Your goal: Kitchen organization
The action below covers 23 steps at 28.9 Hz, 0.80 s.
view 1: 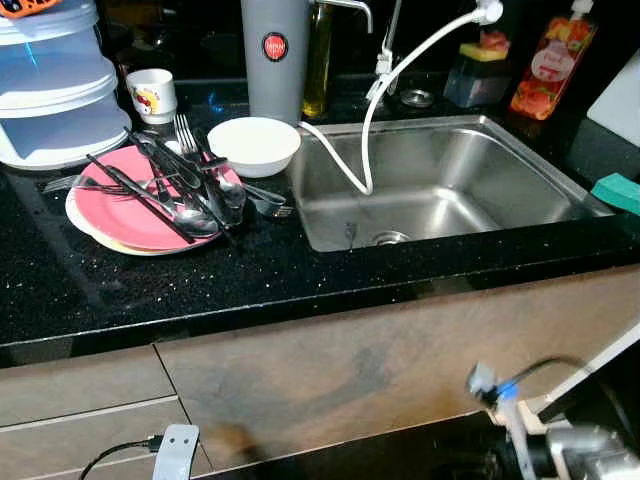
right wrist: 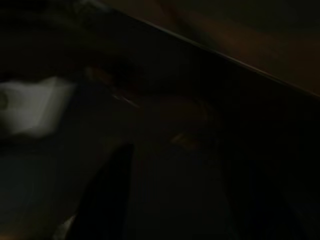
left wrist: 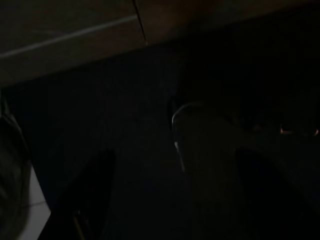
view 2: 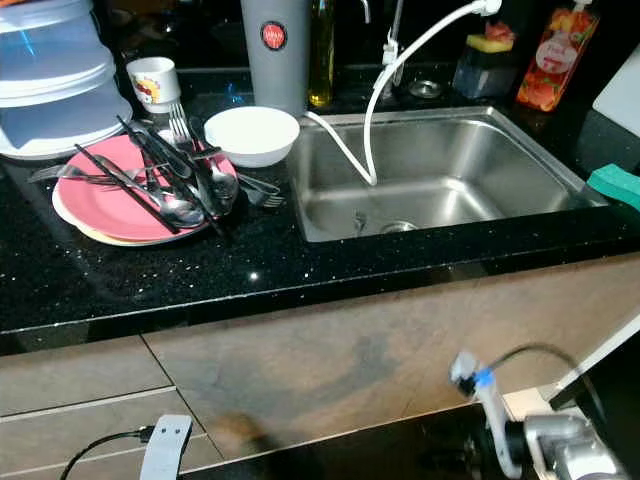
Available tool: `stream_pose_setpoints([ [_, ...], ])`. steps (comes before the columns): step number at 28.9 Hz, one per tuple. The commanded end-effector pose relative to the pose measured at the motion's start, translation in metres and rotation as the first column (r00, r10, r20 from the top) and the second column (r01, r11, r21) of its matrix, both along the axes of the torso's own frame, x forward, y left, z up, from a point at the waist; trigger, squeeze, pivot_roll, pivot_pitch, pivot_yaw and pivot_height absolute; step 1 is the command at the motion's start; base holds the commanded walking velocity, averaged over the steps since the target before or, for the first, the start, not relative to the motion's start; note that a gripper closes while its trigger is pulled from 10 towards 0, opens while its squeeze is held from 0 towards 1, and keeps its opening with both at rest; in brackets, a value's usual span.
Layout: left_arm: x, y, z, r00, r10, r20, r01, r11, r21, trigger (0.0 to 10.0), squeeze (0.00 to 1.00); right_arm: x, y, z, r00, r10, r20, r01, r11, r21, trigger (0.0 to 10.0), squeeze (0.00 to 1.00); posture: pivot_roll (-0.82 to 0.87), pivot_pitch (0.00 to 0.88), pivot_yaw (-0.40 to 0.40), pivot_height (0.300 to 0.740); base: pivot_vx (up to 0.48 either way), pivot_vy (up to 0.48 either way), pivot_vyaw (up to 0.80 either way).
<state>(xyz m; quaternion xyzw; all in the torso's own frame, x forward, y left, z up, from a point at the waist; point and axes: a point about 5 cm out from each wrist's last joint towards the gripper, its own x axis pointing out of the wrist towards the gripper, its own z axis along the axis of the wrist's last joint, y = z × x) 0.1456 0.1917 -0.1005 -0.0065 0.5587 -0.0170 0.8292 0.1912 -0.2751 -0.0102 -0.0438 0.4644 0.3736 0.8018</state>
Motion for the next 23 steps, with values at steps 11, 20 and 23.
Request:
stream_pose_setpoints([
  [11,0.001,0.004,0.001,1.0,0.006,-0.014,-0.006,1.0,0.012,10.0,0.0,-0.023,0.008,-0.055,0.97,-0.235,0.067,0.24,0.869,-0.432,10.0,0.0,0.04,0.0,0.008,0.74,-0.044,0.0,0.0],
  [20,0.002,0.003,0.001,1.0,0.005,-0.002,-0.005,1.0,0.015,10.0,0.0,-0.035,0.024,-0.071,0.971,-0.229,0.065,0.23,0.837,-0.497,10.0,0.0,0.04,0.0,0.005,0.74,0.0,0.0,0.0],
  [23,0.002,0.004,0.001,1.0,0.01,0.0,-0.01,1.0,0.016,10.0,0.0,-0.039,0.028,-0.074,0.971,-0.231,0.058,0.229,0.834,-0.503,10.0,0.0,0.04,0.0,0.005,0.74,0.0,0.0,0.0],
])
